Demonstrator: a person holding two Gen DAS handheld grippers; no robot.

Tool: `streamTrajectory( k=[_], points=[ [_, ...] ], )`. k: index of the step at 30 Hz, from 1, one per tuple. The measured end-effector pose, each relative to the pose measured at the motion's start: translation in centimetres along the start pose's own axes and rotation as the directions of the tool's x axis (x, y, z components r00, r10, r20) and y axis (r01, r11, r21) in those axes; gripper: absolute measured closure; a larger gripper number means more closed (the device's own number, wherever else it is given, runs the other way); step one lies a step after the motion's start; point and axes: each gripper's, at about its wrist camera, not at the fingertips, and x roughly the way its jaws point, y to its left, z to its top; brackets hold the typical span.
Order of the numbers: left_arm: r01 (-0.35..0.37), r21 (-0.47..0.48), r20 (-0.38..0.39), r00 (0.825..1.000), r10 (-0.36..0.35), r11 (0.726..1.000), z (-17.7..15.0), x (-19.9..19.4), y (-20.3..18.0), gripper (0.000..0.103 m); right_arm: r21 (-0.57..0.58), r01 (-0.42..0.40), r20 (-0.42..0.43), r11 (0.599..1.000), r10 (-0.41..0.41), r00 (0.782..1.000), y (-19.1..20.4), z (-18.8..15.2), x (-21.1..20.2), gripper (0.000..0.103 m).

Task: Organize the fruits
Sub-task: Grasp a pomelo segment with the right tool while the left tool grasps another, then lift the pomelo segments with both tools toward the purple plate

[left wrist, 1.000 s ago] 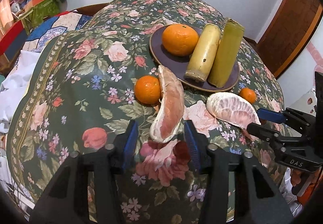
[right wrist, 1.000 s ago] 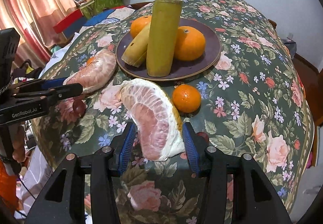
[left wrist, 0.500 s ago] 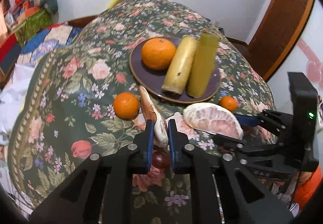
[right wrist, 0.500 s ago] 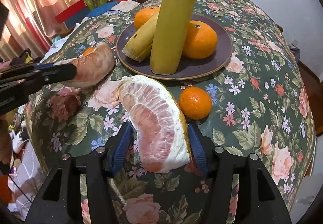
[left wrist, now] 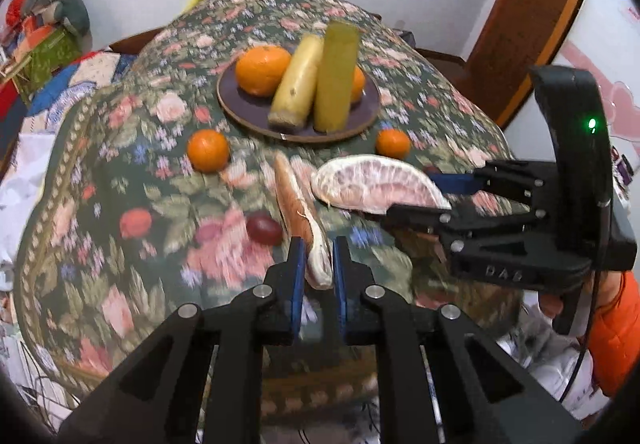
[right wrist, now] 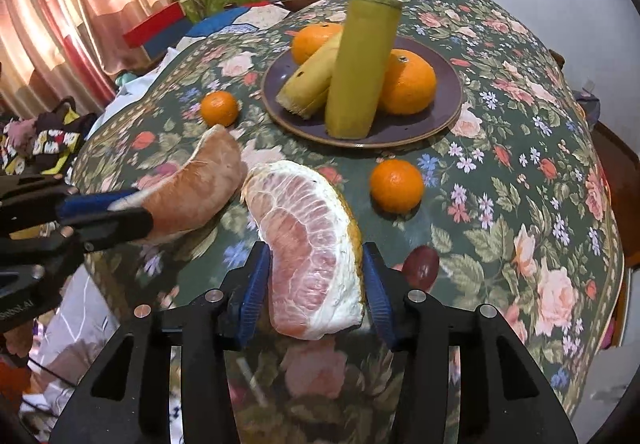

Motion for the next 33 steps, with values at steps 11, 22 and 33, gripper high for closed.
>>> streamTrajectory(
  k=[11, 22, 33],
  points=[
    [-0.015, -0.01, -0.037, 0.999, 0.015, 1.0, -0.9, 0.0, 0.1, 0.082, -0.02, 0.008, -0.028, 1.0, -0.008, 1.0, 0.4, -1.2, -0.3, 0.059],
    [-0.01, 0.015, -0.026, 1.0, 0.01, 1.0, 0.6, 0.8, -1.1, 0.074, -0.023, 0.002, -0.009, 1.0, -0.002, 1.0, 0.6, -0.6, 0.2, 0.058],
    [-0.016, -0.007, -0.021, 1.0, 0.016, 1.0, 2.5, 2.3, -0.4, 0.068, -0.026, -0.006, 0.007, 1.0, 0.007, 1.0, 0.1, 0.0, 1.6, 0.053]
  ],
)
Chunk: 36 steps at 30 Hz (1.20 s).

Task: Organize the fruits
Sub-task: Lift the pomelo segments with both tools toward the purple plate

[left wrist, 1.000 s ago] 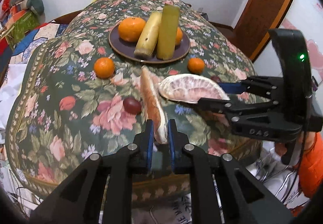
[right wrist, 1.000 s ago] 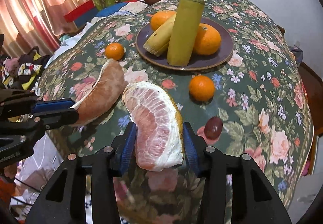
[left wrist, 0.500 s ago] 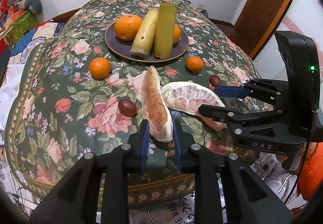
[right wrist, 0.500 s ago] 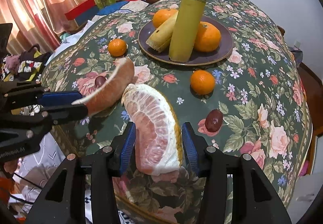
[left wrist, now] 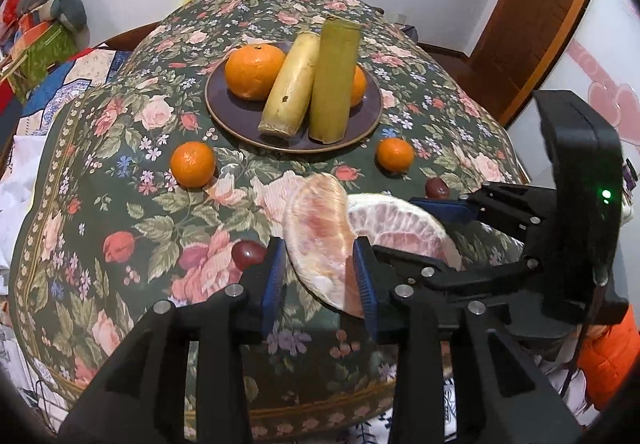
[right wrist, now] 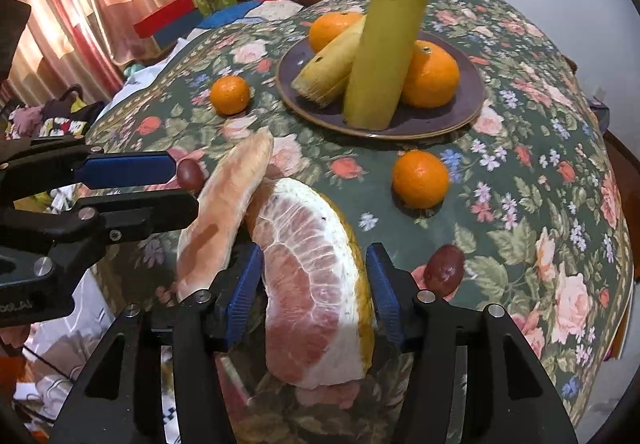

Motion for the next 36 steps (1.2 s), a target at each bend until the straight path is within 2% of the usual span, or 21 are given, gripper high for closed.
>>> streamTrajectory(
  k=[8, 13, 19, 22, 24, 25, 33, 35, 36],
  points=[
    [0.02, -0.007, -0.031, 0.999, -0.021, 1.0, 1.0, 1.9, 0.1, 0.068, 0.038, 0.049, 0.028, 0.998, -0.05, 0.998, -1.3, 0.4, 0.1, 0.054],
    [0.027, 0.002, -0.041, 0.999, -0.026, 1.0, 1.1, 2.8, -0.5, 0.055, 0.05, 0.036, 0.041, 0.998, -0.038, 0.998, -1.8, 0.5, 0.1, 0.055],
    [0.0, -0.009, -0.059, 0.998, -0.001, 1.0, 1.1, 4.3, -0.2, 0.055, 0.059, 0.016, 0.053, 0.998, -0.019, 0.998, -2.3, 0.4, 0.0, 0.056],
    [0.022, -0.029, -0.053, 0.998, -0.023, 0.999, 1.1, 4.5, 0.2, 0.055, 0.06, 0.015, 0.059, 0.998, -0.019, 0.998, -2.3, 0.4, -0.1, 0.058],
    [0.016, -0.02, -0.045, 0.999, -0.017, 1.0, 1.2, 4.7, 0.1, 0.056, 0.066, 0.011, 0.063, 0.998, -0.015, 0.998, -2.4, 0.3, -0.3, 0.06],
    [0.02, -0.02, -0.044, 0.999, -0.021, 1.0, 1.2, 4.8, 0.0, 0.061, 0.074, 0.006, 0.066, 0.997, -0.011, 0.998, -2.5, 0.3, -0.4, 0.062],
    [0.021, -0.034, -0.022, 1.0, -0.022, 0.999, 1.4, 4.3, 0.1, 0.065, 0.099, -0.009, 0.078, 0.995, 0.002, 0.997, -3.1, 0.1, -1.1, 0.068],
    [0.018, -0.039, -0.004, 1.0, -0.018, 0.999, 1.4, 3.7, 0.3, 0.074, 0.101, -0.009, 0.078, 0.995, 0.001, 0.997, -3.1, 0.0, -1.2, 0.068],
    [0.024, -0.042, 0.001, 1.0, -0.024, 0.999, 1.4, 3.4, 0.3, 0.075, 0.105, -0.01, 0.079, 0.994, 0.001, 0.997, -3.2, 0.0, -1.3, 0.068]
  ],
)
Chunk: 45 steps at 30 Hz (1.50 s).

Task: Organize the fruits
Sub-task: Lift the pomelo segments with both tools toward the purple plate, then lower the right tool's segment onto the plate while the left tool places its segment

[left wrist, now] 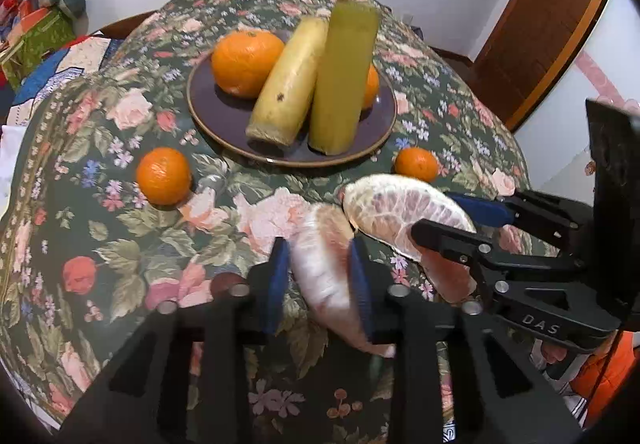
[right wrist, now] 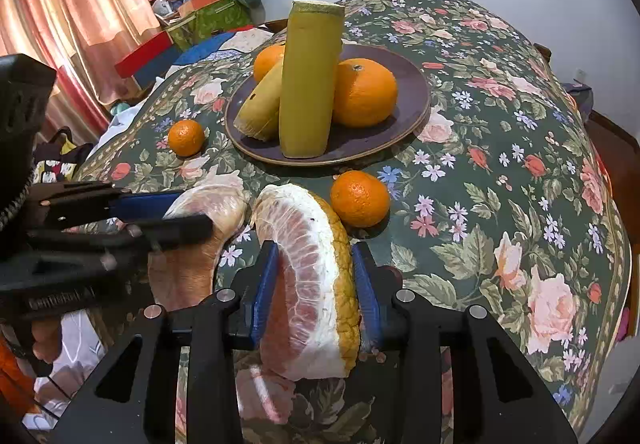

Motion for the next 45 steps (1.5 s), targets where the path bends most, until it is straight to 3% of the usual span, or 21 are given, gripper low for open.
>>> streamTrajectory(
  k=[4, 9, 17, 28, 34, 45],
  points=[
    [0.008, -0.003, 0.01, 1.0, -0.008, 1.0, 0.1, -0.7, 0.0, 0.077, 0.001, -0.008, -0.023, 1.0, 0.008, 1.0, -0.1, 0.0, 0.2, 0.066],
    [-0.002, -0.014, -0.049, 0.999, 0.001, 1.0, 0.0, 0.2, 0.1, 0.076, -0.027, -0.004, -0.048, 1.0, 0.003, 0.999, 0.3, -0.1, 0.5, 0.061],
    [-0.009, 0.026, -0.063, 0.998, 0.011, 1.0, -0.4, 1.1, -0.6, 0.062, -0.085, 0.004, -0.044, 0.996, -0.008, 0.999, 1.1, -0.2, 1.4, 0.056],
    [-0.001, 0.044, -0.072, 0.997, 0.004, 0.999, -0.4, 1.7, -0.7, 0.058, -0.055, 0.013, 0.022, 0.998, -0.012, 1.0, 0.6, -0.3, -0.1, 0.059],
    [-0.038, 0.075, -0.066, 0.997, 0.043, 0.996, -0.3, 2.3, -1.5, 0.056, -0.042, 0.026, 0.064, 0.999, -0.024, 0.998, 0.4, 0.4, -1.6, 0.059],
    [-0.071, 0.081, -0.035, 0.997, 0.074, 0.994, 0.1, 2.1, -1.7, 0.062, 0.015, 0.065, 0.148, 0.998, -0.067, 0.987, -0.9, 2.0, -4.3, 0.059]
  ],
)
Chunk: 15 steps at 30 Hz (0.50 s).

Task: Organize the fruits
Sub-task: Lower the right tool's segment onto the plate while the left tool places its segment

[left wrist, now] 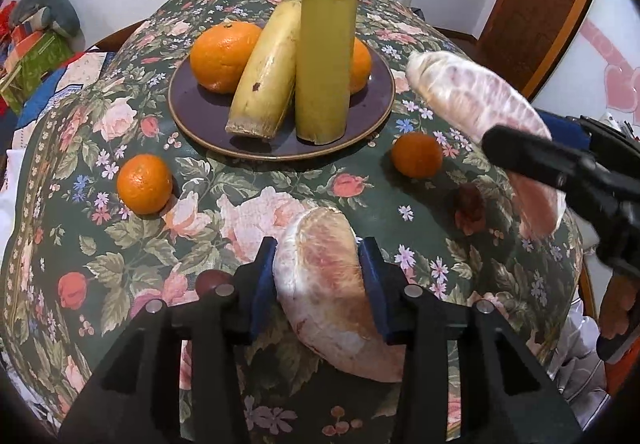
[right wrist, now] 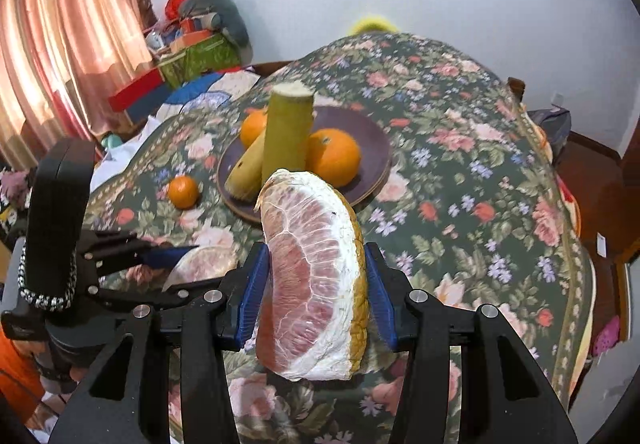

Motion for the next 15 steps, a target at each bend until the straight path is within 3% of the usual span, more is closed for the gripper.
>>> streamTrajectory(
  k=[15],
  points=[
    [0.0, -0.054, 0.173, 0.985, 0.009, 0.999, 2.3, -5.8, 1.7, 0.063, 0.048, 0.024, 0.078, 0.999, -0.027, 0.997, -1.4, 2.2, -1.3, 0.059]
  ],
)
